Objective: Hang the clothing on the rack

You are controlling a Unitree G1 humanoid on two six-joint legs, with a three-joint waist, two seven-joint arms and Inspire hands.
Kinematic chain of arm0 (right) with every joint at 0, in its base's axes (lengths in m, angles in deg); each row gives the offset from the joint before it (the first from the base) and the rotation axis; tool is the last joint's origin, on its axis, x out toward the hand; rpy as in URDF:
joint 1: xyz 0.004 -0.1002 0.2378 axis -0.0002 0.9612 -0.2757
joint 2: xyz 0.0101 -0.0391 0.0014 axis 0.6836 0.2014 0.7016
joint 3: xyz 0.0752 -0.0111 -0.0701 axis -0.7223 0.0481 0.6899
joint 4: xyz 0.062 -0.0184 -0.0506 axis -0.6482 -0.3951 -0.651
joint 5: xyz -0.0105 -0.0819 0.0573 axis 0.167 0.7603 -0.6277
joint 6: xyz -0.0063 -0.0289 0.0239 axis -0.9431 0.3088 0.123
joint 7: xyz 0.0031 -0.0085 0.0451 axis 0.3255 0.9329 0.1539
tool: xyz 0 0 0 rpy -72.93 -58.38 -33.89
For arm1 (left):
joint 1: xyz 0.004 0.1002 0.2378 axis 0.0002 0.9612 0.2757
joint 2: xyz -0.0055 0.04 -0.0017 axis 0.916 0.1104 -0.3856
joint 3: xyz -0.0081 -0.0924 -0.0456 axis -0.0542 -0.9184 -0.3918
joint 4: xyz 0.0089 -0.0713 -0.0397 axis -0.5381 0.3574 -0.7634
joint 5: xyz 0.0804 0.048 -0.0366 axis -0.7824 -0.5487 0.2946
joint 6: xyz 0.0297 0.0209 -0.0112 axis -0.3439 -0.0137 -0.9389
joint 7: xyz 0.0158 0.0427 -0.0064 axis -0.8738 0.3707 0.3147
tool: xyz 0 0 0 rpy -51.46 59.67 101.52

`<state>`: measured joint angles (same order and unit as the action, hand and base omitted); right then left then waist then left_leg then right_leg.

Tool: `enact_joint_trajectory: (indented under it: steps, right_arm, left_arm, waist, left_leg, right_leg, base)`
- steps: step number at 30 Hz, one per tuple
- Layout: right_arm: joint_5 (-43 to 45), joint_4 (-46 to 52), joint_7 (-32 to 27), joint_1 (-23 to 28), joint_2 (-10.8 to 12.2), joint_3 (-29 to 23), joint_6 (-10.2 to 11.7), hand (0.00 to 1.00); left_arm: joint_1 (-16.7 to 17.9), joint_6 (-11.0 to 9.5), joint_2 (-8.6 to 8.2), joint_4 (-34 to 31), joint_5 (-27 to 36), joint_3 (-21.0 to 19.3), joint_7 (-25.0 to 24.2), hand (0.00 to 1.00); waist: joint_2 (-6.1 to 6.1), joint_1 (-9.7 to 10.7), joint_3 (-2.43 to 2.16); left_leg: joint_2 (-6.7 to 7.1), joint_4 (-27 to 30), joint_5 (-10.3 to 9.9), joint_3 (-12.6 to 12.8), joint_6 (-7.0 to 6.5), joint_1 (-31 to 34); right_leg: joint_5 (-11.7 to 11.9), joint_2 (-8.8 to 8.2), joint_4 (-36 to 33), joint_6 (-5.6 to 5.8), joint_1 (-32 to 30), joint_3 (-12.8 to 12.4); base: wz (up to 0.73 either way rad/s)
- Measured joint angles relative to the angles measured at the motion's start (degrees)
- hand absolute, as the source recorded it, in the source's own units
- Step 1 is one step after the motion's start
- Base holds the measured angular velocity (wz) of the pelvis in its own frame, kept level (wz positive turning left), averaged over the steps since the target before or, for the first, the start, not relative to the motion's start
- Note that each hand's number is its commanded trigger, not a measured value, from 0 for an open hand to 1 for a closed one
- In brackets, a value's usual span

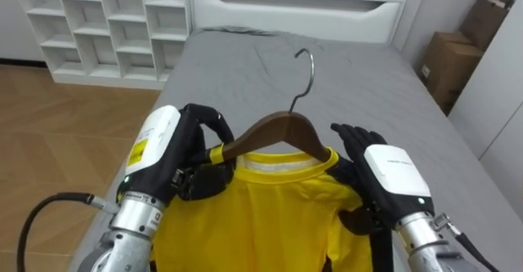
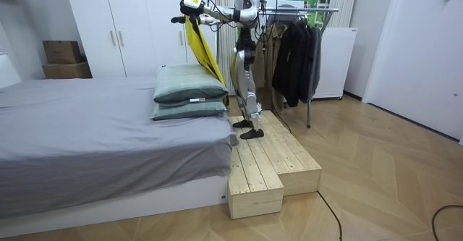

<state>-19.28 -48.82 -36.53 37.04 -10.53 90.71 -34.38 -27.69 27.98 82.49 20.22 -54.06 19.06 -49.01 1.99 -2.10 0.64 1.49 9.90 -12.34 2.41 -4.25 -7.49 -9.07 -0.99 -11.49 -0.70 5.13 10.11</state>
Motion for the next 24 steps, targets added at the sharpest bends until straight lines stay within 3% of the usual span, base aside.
enact_joint_trajectory:
  steps: [19, 20, 21, 22, 24]
  right_arm:
    - [-2.53, -2.42, -3.91, -1.55, 1.01, 0.07, -0.02, 0.02]
    - [-2.89, -2.42, -4.02, -1.55, 1.01, 0.07, -0.02, 0.12]
    - [-3.53, -2.41, -4.27, -1.55, 1.01, 0.08, -0.02, 0.5]
    - [-3.99, -2.42, -4.4, -1.55, 1.01, 0.09, -0.02, 0.97]
    - [-4.48, -2.42, -4.58, -1.55, 1.01, 0.11, -0.02, 1.0]
  left_arm:
    - [0.0, 0.66, -0.09, -1.73, -1.17, 4.24, -1.36, 1.0]
    - [0.0, 0.66, -0.1, -1.73, -1.17, 4.4, -1.37, 1.0]
    - [0.0, 0.66, -0.21, -1.73, -1.16, 4.67, -1.41, 1.0]
    - [0.0, 0.66, -0.36, -1.73, -1.15, 4.88, -1.42, 1.0]
    - [0.0, 0.66, -0.43, -1.73, -1.13, 5.03, -1.42, 1.0]
  waist:
    - [-0.01, 0.08, -0.06]
    - [-0.01, 0.09, -0.06]
    - [-0.01, 0.1, -0.06]
    - [-0.01, 0.1, -0.06]
    - [-0.01, 0.13, -0.06]
  left_leg:
    - [0.1, 0.51, 0.01, -1.05, 0.01, -0.04]
    - [0.11, 0.51, 0.01, -1.04, 0.01, -0.05]
    - [0.12, 0.51, 0.0, -1.01, 0.01, -0.05]
    - [0.13, 0.51, 0.0, -1.0, 0.01, -0.07]
    - [0.13, 0.51, 0.01, -0.99, 0.01, -0.09]
  right_leg:
    - [0.06, -0.46, 0.93, 0.1, 0.96, 0.9]
    - [0.06, -0.46, 0.93, 0.1, 0.96, 0.87]
    - [0.06, -0.48, 0.93, 0.1, 0.96, 0.83]
    - [0.06, -0.47, 0.92, 0.09, 0.97, 0.81]
    - [0.06, -0.47, 0.92, 0.09, 0.97, 0.79]
  base:
    - [0.02]
    - [0.0]
    - [0.0]
    - [0.0]
    - [0.0]
